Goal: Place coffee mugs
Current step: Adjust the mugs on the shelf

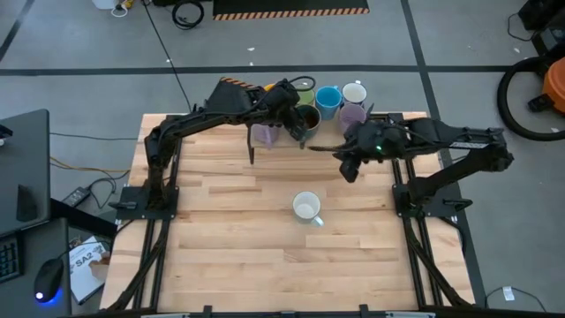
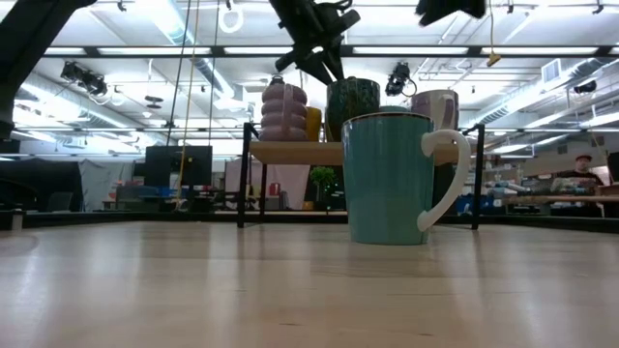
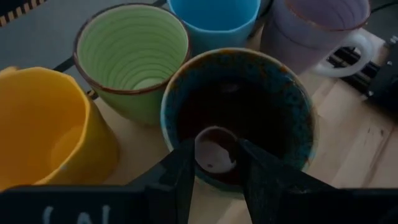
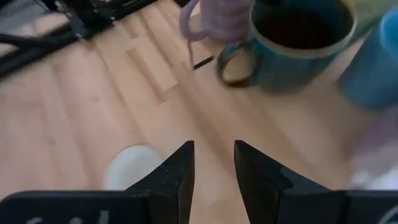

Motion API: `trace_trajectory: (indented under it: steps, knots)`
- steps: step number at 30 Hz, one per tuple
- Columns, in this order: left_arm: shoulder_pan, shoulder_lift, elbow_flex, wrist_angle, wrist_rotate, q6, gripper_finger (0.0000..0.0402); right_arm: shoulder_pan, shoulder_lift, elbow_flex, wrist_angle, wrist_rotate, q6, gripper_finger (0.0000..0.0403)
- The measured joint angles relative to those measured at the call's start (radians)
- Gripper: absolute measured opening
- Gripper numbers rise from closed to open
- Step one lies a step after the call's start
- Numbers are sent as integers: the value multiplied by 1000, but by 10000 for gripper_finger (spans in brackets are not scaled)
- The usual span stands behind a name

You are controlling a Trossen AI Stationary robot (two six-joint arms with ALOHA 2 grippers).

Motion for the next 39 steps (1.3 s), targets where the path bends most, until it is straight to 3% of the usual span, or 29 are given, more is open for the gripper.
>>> trace_trajectory:
  steps: [8, 16, 25, 39]
  knots:
    - [-6, -60, 0, -40, -1, 14, 123, -146, 81, 0, 53, 21, -468, 118]
    - [7, -150, 1, -96, -11, 98, 123, -228, 176, 0, 70, 35, -776, 118]
    - [36, -258, 0, -149, -44, 195, 123, -282, 273, 0, 101, 166, -866, 118]
    - [41, -361, 0, -147, -124, 286, 123, -345, 323, 0, 172, 171, -975, 118]
